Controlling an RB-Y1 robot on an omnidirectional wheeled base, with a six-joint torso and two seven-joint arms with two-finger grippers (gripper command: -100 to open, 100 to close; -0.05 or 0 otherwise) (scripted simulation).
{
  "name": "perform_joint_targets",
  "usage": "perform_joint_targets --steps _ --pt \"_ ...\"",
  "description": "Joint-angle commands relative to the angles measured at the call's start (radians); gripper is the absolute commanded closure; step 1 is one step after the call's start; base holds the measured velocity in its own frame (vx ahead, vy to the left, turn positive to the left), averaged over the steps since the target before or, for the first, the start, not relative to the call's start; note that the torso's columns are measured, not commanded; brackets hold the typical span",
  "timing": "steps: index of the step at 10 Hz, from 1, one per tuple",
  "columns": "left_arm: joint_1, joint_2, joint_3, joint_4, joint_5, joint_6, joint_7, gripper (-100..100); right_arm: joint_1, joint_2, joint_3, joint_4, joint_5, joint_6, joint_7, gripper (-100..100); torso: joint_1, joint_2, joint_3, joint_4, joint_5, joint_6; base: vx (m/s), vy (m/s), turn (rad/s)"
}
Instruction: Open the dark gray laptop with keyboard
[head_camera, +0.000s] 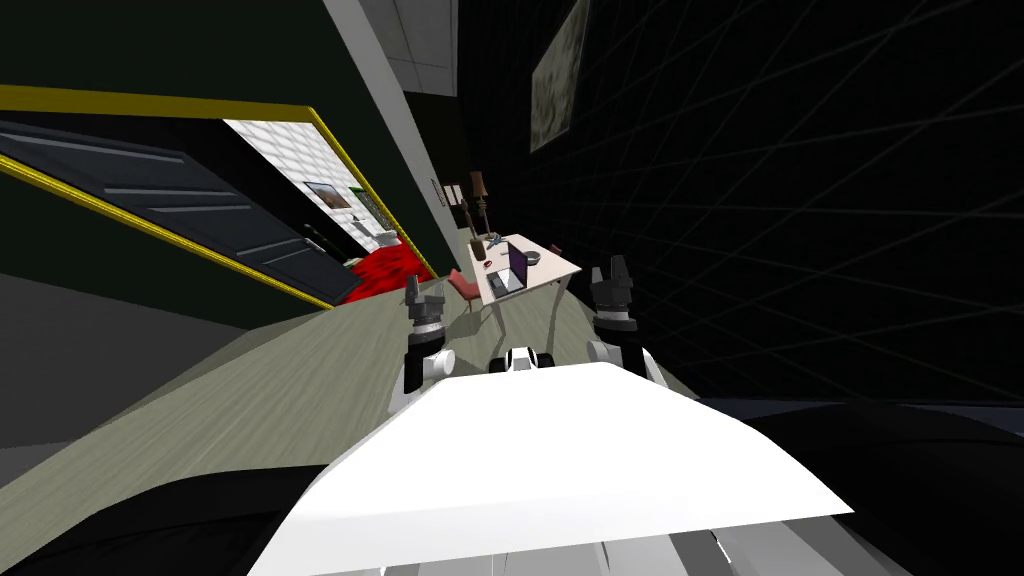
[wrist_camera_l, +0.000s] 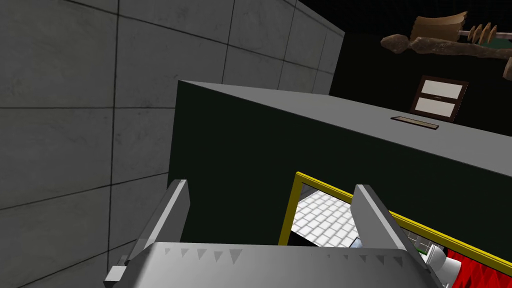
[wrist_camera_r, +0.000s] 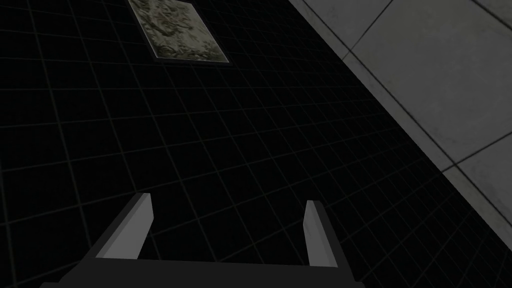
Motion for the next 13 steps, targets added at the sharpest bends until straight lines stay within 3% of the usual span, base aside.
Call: perform_joint_targets --steps 1,7,13 --pt "-0.022 0.019 -0.011 0.015 0.044 0.061 0.009 -100 0.0 0.0 0.0 0.0 0.0 0.0 0.0 0 0.001 0.001 0.001 0.001 0.0 0.0 0.101 -0.171 0.187" --pt "-0.084 0.033 -0.034 0.06 0.151 0.203 0.032 -100 0.0 0.0 0.0 0.0 0.0 0.0 0.0 0 0.0 0.002 0.001 0.001 0.0 0.0 0.099 -0.178 0.201" --pt "-0.137 0.016 -0.054 0.103 0.242 0.324 0.051 -100 0.0 0.0 0.0 0.0 0.0 0.0 0.0 0 0.0 -0.001 0.0 0.0 0.0 0.0 0.071 -0.159 0.156"
